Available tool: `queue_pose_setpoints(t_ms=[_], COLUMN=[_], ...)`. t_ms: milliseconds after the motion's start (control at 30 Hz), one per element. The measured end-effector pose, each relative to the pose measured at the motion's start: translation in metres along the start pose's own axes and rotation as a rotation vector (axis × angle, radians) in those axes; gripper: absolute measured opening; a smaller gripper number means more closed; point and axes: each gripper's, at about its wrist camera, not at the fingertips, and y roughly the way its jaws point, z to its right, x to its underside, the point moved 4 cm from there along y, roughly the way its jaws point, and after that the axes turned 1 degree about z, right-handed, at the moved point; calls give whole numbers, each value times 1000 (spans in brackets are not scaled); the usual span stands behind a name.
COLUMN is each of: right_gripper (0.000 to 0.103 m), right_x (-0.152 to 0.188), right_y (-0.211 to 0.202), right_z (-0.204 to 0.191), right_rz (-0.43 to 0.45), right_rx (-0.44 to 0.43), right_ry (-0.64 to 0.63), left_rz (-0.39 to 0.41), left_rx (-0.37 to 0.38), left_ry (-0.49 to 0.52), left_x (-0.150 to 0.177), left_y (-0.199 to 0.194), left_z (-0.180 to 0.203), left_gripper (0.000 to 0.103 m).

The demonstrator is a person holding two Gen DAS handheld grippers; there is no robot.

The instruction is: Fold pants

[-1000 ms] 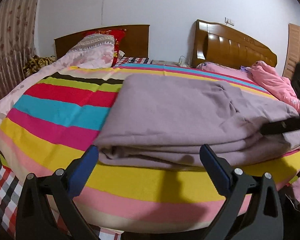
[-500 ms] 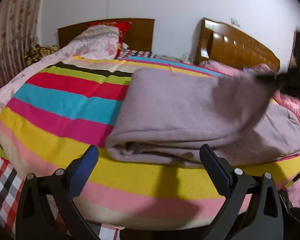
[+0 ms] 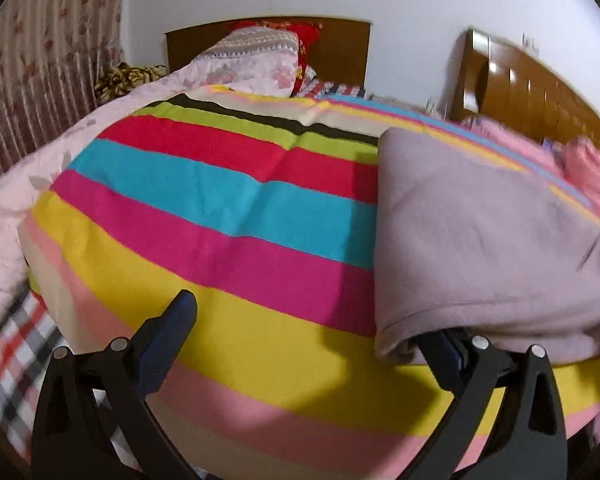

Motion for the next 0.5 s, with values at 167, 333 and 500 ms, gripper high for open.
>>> queue_pose_setpoints(t_ms=[167,333,500], right_gripper=[13,14,14], right_x=[-1,-1,1], right_y=[-1,0,-8], right_z=[-6,-2,-9], right_rz=[13,18,15], right_rx=[15,2,11], right_ry=[-36,-17,-15], left_rz=[-4,12,9], left_rx=[-14,-45,-64], left_ry=[-6,4,37], left_x=[-1,0,-2], left_y=[-1,-1,-2], left_z=[-1,0,3], left_gripper=[102,102,102])
